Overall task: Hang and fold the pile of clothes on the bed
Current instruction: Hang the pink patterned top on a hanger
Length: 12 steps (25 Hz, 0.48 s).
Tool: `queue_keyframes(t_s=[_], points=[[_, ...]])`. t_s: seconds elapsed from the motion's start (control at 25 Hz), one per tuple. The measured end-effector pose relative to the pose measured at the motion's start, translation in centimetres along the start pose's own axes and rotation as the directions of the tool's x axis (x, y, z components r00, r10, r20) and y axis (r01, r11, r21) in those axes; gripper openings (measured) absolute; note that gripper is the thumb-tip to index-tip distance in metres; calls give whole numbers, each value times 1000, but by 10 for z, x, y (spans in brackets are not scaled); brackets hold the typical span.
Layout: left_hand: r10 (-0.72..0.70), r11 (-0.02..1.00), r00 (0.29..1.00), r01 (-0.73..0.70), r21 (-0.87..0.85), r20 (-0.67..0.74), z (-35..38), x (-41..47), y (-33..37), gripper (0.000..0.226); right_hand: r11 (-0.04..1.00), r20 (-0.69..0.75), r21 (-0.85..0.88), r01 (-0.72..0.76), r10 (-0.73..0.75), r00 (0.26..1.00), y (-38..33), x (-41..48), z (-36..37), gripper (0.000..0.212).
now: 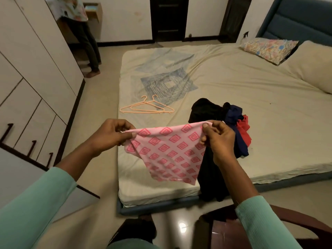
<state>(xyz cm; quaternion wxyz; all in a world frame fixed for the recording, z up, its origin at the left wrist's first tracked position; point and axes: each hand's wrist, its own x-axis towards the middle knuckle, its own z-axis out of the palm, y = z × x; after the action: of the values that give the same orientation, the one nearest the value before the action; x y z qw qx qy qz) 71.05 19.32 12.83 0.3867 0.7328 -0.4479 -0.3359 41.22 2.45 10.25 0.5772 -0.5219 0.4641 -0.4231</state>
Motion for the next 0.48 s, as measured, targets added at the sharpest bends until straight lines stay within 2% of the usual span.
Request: queue_keyframes(t_s=[0.2, 0.36, 0.48], points=[[-157, 983, 987, 159, -91, 21, 15, 60, -66, 6, 986, -39, -109, -129, 125, 991, 55, 63, 35, 8], [-269, 960, 960, 261, -104, -75, 26, 143, -143, 5, 941, -90, -213, -264, 250, 964, 129, 145, 94, 8], [-340, 940, 927, 339, -35, -159, 30, 223, -218, 4, 897, -142, -335, -288, 255, 957, 207, 224, 155, 8]])
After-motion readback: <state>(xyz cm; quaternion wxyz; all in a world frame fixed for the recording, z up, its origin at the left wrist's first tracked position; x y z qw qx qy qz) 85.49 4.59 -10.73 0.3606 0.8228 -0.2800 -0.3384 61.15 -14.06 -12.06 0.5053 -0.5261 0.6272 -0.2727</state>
